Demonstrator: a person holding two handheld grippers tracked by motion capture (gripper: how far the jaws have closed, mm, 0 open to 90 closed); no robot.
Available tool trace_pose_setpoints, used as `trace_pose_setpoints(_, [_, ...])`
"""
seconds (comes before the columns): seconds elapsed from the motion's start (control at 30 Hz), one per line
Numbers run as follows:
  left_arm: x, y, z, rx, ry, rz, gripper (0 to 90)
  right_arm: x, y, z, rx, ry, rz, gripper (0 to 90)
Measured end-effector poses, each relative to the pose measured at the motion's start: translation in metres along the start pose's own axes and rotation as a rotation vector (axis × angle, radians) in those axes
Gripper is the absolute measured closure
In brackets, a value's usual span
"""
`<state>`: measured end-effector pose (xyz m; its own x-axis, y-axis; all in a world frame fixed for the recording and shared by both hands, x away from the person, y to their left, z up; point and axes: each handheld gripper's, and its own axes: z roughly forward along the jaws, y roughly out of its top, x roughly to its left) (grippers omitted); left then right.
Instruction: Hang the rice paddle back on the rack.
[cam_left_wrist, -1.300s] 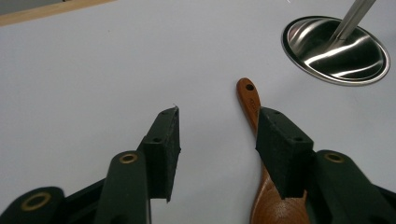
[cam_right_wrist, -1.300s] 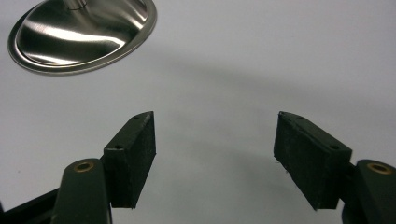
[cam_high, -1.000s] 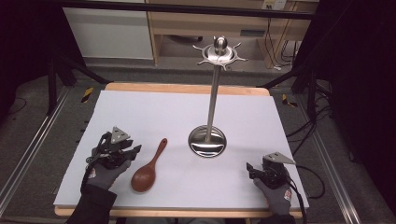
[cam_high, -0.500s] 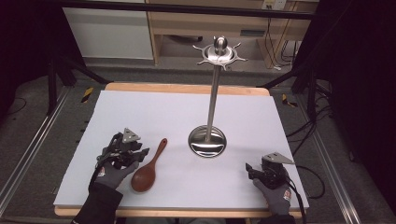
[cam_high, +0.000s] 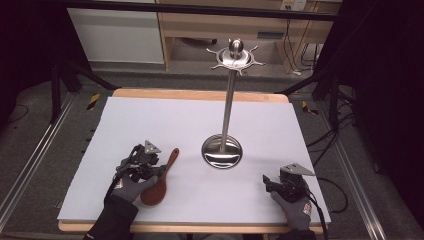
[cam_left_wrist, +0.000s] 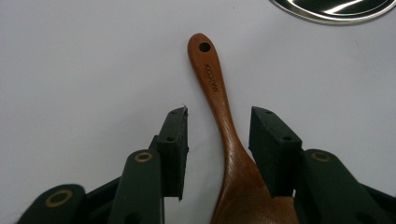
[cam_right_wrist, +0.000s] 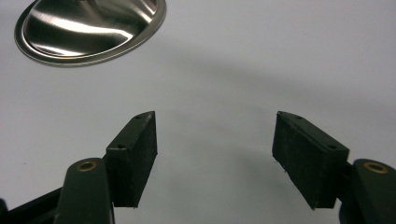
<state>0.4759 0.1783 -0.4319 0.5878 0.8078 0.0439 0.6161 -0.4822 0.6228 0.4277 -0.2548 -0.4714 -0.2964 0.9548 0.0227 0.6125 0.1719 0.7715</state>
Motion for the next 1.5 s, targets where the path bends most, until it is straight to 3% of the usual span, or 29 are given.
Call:
trace_pose_setpoints(0.23, [-0.005, 0.000, 0.012, 0.054, 0.004, 0.017, 56.1, 0.000, 0.000, 0.000, 0.001, 0.001, -0.001, 31.4])
trace_pose_setpoints(0.73, [-0.009, -0.002, 0.028, 0.112, -0.009, -0.003, 69.3, 0.000, 0.000, 0.001, 0.001, 0.002, -0.002, 32.1])
trace_pose_setpoints(1.0, [-0.009, -0.002, 0.027, 0.127, -0.010, -0.011, 71.2, 0.000, 0.000, 0.001, 0.002, 0.003, 0.000, 32.2])
trace_pose_setpoints(1.2, [-0.008, -0.004, 0.024, 0.142, -0.017, 0.009, 75.3, 0.000, 0.000, 0.001, 0.003, 0.003, -0.004, 32.3])
trace_pose_setpoints(1.5, [-0.007, -0.004, 0.022, 0.156, -0.019, 0.029, 74.6, 0.000, 0.000, 0.002, 0.004, 0.005, -0.005, 32.3])
